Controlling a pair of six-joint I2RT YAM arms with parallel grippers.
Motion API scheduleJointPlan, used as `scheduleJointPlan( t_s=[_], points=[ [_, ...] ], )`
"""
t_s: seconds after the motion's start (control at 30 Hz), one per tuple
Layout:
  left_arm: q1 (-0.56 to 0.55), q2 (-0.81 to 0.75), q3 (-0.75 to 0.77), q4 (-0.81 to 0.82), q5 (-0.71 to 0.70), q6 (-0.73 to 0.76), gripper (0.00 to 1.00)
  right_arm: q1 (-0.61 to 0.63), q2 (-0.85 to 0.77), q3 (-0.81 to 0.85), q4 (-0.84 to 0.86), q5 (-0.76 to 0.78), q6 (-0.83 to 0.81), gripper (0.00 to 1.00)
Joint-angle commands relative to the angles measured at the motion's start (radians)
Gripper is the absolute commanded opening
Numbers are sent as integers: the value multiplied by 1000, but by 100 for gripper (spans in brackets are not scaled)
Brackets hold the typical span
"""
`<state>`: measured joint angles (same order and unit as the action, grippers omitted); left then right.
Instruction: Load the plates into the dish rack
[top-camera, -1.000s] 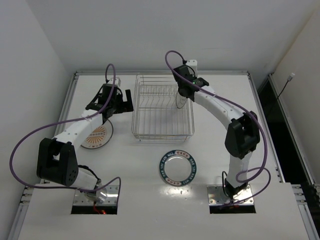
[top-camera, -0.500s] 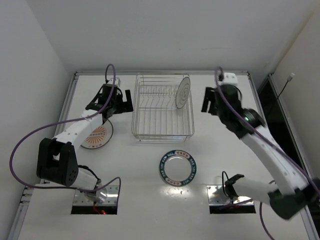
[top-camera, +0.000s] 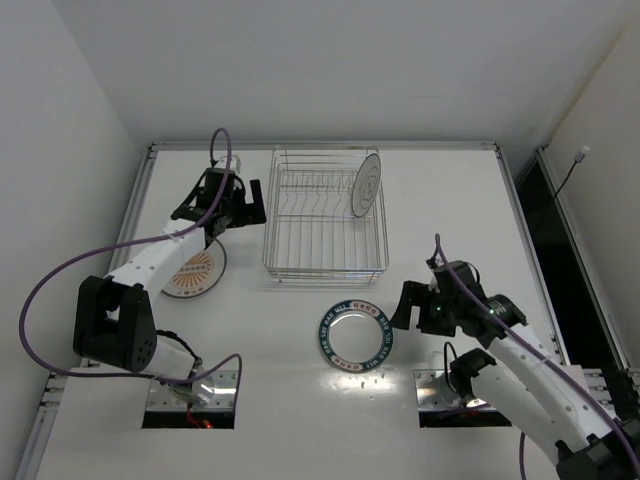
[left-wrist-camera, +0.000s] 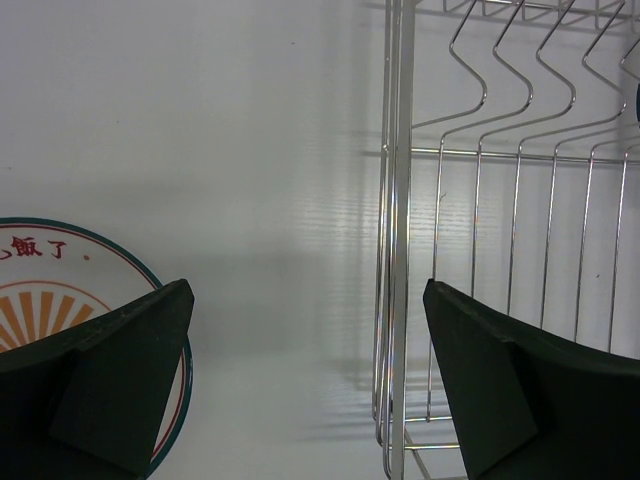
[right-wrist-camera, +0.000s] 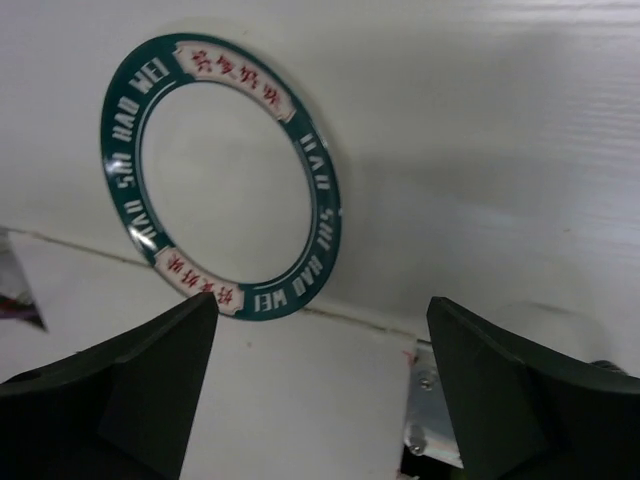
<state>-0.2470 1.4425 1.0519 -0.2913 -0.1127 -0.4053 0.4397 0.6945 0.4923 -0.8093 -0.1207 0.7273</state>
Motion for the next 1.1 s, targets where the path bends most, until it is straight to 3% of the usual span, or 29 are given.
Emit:
scheduleJointPlan(
  t_s=[0.0, 0.13, 0.43, 0.6, 0.73, 1.0, 1.07],
  points=[
    [5, -7, 42, 17, -10, -6, 100, -22, 13, -12, 71, -181, 43, 87],
    [5, -16, 42, 17, -1, 3, 100, -61, 80, -79, 146, -279, 32, 95],
    [5, -96, 10, 17, -1, 13, 100, -243, 255, -193, 327, -448, -32, 95],
    [5, -96, 10, 17, 40, 13, 100, -320, 422, -202, 395, -559, -136, 74],
    [5, -96, 10, 17, 59, 13, 100, -355, 569, -212, 490, -648, -223, 70],
    [5, -96, 10, 17, 50, 13, 100, -389, 819, -150, 548, -691, -298, 30],
    [5, -105, 10, 17, 41, 13, 100, -378, 868, -115, 549, -703, -330, 24]
  ],
)
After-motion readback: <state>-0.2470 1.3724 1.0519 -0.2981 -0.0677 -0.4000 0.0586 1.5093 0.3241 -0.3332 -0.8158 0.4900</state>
